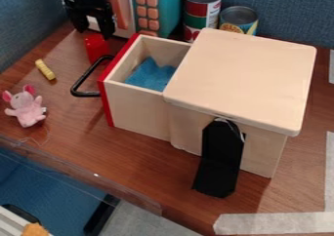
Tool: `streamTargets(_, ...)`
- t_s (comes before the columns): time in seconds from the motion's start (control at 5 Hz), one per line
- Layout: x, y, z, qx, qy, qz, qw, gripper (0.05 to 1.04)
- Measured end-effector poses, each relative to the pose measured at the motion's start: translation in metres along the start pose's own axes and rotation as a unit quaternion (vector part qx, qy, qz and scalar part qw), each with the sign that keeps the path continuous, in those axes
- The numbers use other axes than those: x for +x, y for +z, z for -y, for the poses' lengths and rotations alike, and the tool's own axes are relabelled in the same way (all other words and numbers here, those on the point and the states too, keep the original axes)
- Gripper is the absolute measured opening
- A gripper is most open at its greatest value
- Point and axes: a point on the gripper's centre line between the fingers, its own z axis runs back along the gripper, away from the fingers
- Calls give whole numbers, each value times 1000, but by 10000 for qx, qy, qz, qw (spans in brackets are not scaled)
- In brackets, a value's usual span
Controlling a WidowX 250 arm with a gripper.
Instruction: Put the red object in the drawer
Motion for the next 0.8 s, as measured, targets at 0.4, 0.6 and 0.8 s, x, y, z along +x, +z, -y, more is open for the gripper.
streamTargets(0.4, -8, -5, -1, -13, 21, -86, 10000, 1000)
streamTargets(0.6, -12, -7, -5, -60, 143, -129, 9998, 963)
streamTargets(0.8, -14, -12, -8, 25, 165, -148, 9998, 735)
